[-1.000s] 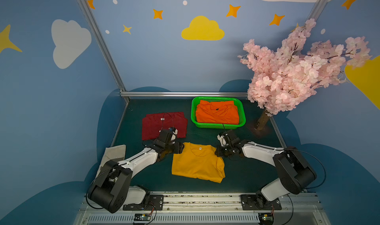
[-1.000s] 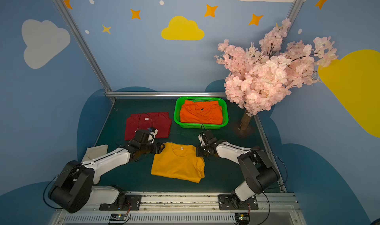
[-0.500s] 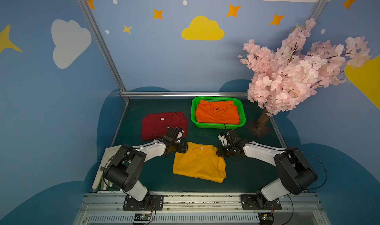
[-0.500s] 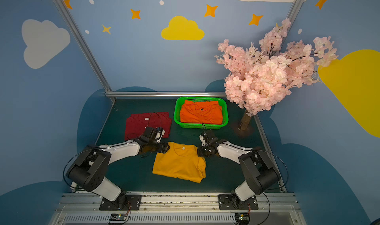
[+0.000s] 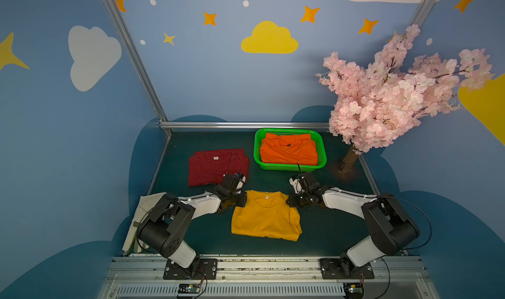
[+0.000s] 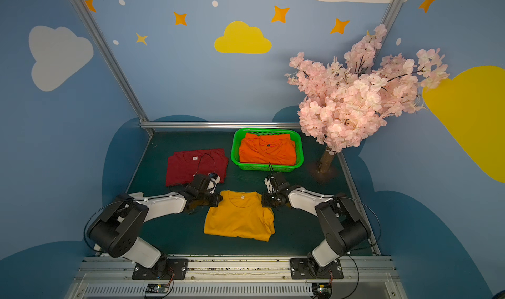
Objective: Put the folded t-shirts into the basket
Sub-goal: Pick up the T-shirt from the center of the board.
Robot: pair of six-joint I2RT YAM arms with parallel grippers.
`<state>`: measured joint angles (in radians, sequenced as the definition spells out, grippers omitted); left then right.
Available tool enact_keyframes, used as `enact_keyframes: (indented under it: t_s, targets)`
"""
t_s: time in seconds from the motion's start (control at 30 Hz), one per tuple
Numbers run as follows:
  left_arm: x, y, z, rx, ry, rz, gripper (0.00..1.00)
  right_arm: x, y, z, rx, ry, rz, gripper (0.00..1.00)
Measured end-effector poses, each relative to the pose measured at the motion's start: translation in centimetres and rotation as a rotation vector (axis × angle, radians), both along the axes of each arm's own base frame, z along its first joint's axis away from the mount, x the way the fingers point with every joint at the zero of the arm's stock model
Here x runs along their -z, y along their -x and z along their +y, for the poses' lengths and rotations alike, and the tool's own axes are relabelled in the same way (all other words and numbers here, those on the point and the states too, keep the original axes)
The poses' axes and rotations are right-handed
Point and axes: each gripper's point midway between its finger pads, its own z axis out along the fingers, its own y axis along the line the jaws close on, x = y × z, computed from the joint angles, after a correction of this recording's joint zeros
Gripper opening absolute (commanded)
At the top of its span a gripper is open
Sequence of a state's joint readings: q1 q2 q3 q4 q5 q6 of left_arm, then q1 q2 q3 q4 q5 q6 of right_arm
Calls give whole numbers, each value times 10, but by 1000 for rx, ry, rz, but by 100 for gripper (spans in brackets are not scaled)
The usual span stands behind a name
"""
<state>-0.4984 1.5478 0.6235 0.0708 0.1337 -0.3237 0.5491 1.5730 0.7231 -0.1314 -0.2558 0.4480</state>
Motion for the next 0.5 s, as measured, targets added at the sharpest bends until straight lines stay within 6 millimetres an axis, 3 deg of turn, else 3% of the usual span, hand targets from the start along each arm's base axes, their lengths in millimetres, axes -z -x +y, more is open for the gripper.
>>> enact_keyframes:
  t_s: [0.17,0.4,0.5]
  targets:
    - [-20,14,7,-29,91,-43,2,-15,-5,1,-19,-23,-79,0]
    - [-76,13,10,-57,225,-214,2,-69,-7,-2,-47,-91,-289,0]
    - [-91,11,9,-57,252,-256,3,-85,-9,-2,-54,-107,-344,0]
